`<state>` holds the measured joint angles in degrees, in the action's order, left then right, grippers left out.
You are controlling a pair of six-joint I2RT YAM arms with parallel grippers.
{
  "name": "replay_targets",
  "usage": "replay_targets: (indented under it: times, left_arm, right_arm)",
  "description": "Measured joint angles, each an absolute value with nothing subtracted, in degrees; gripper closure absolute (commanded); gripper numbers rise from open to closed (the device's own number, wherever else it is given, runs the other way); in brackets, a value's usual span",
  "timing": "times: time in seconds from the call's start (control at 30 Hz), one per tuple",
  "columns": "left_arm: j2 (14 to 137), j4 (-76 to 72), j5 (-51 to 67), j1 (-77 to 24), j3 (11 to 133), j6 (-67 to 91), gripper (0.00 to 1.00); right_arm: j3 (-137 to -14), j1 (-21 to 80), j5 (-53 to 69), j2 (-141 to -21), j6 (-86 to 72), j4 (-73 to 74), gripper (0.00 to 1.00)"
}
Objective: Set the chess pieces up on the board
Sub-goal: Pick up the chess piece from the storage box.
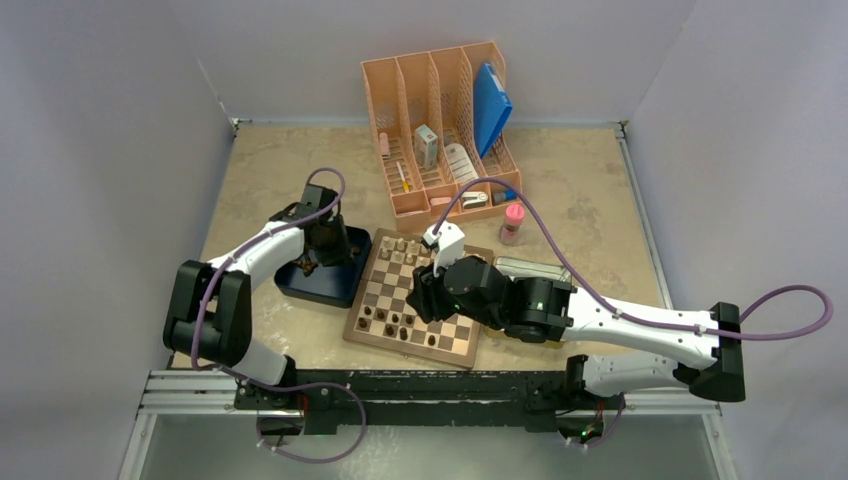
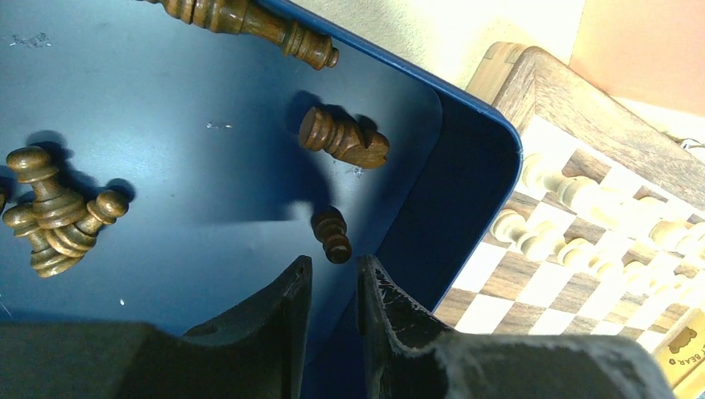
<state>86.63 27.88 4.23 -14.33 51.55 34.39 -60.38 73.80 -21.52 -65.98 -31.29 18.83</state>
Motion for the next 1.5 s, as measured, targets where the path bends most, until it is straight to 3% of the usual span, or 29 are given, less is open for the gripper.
replay_targets:
  times: [0.37,0.57,0.83,1.5]
  left_arm:
    - [89.1,27.4,4.3,-14.5,52.3,33.8,0.8]
    - [89.8,27.5,4.3,-14.8,52.4,33.3,0.91]
    - [89.4,29.3,3.6,-14.8,54.2,31.6,0.97]
    - [71.8,35.8,12.3,-14.8,58.3,24.8,1.0]
  right_arm:
    - [-60.4,73.8,-21.5,-66.0,-31.3,18.9,0.52]
    - [-60.4,73.8,-21.5,-66.0,-31.3,18.9,0.52]
    - [-59.7,73.8,-21.5,-65.8,-31.4,18.3,0.53]
    - [-56.8,69.6,-27.5,-67.1,-34.9,16.9,0.54]
